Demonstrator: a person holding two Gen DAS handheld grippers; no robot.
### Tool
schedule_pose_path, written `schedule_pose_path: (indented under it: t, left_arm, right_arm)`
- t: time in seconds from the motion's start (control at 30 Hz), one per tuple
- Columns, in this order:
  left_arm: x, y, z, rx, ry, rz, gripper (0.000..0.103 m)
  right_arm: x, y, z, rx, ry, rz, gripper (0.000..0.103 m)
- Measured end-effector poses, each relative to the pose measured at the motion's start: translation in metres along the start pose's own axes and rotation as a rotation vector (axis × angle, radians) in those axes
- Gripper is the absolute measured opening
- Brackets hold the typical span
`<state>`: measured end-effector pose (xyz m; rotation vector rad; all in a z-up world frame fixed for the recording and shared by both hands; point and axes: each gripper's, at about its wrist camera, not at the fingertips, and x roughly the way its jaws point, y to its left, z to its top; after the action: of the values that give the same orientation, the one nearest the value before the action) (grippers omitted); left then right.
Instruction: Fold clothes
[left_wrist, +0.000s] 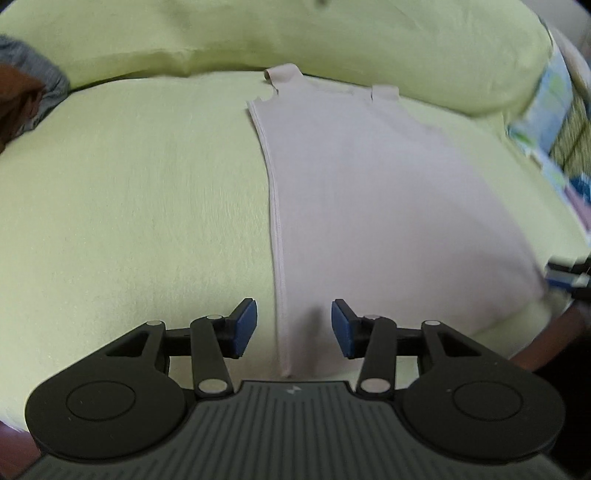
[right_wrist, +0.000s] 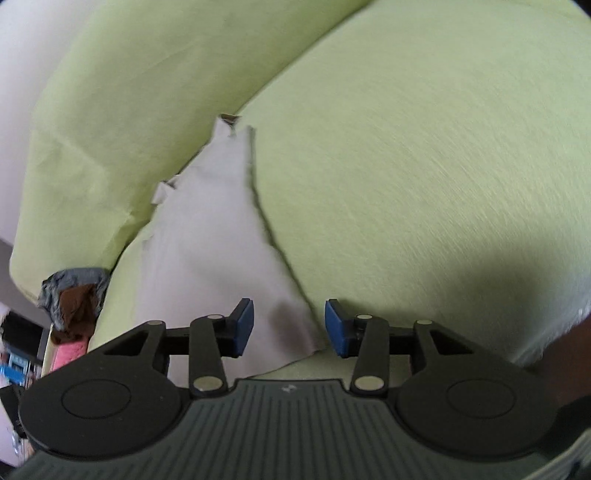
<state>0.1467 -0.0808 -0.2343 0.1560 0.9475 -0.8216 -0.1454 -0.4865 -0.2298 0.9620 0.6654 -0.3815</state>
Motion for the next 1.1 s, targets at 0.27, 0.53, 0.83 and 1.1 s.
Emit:
schedule_pose_path:
  t: [0.27, 0.53, 0.83, 1.1]
  left_arm:
    - [0.018, -0.039, 0.002, 0.112, 0.022, 0.012, 0.051]
    - [0.061, -0.066, 0.001, 0.193, 0.082, 0.058, 0.054]
    - [0.061, -0.088, 0.059, 0.234, 0.028, -0.005, 0.053]
    - [0.157, -0.179, 0.159, 0.401, -0.036, -0.047, 0.056]
  right_arm:
    - [-0.011, 0.026, -0.003, -0.243, -0.018, -0.212, 0.011]
    - [0.032, 0.035, -0.009, -0.272, 0.074, -0.035, 0.002]
    - [0.001, 0.030, 0.057, -0.280, 0.025, -0.014, 0.019]
    - [0.110, 0.094, 0.177, -0.388, 0.104, 0.084, 0.020]
